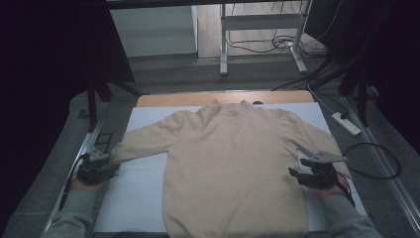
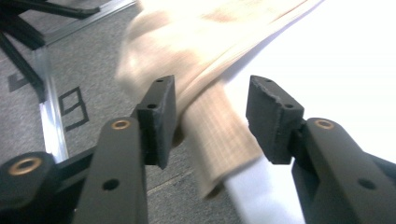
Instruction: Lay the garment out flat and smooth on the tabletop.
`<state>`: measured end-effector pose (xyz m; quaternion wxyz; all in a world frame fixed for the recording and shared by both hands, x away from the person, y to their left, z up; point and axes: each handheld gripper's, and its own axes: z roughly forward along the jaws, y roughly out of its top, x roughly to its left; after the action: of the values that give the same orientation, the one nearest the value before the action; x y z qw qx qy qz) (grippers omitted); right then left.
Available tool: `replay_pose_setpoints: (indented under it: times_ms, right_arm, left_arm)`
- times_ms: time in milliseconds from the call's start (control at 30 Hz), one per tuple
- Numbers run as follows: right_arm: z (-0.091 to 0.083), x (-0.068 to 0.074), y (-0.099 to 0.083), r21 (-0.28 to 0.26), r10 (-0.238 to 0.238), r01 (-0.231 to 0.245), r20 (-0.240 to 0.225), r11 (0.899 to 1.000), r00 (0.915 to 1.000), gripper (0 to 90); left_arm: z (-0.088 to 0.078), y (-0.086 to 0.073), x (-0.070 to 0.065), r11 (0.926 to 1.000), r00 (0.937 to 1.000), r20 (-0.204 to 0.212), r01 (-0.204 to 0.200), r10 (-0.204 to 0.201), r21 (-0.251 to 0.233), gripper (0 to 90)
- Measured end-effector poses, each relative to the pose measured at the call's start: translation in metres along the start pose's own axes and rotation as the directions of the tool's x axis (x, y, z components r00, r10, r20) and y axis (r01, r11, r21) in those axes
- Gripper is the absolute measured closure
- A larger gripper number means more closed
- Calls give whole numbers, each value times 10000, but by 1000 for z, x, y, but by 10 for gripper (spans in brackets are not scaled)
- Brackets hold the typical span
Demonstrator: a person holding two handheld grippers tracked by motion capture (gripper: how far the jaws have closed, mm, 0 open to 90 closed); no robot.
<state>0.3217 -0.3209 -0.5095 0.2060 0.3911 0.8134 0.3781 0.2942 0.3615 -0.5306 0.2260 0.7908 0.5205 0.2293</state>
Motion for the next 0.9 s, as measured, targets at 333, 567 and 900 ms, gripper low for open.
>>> replay_pose_setpoints:
  times_ms: [333, 567, 900]
  right_arm:
    - [-1, 0, 0, -33, -2, 2, -9, 10000, 10000, 376]
    - [-1, 0, 0, -44, -1, 1, 6, 10000, 10000, 376]
    - [-1, 0, 0, -35, 1, -1, 36, 10000, 10000, 376]
  left_arm:
    - [11, -3, 8, 9912, 9910, 527, 1198, -1228, 561, 674]
    - [6, -9, 11, 9951, 9965, -433, 738, -711, 658, 825]
    - [-8, -73, 66, 9702, 9708, -2077, 1589, -1199, 1827, 830]
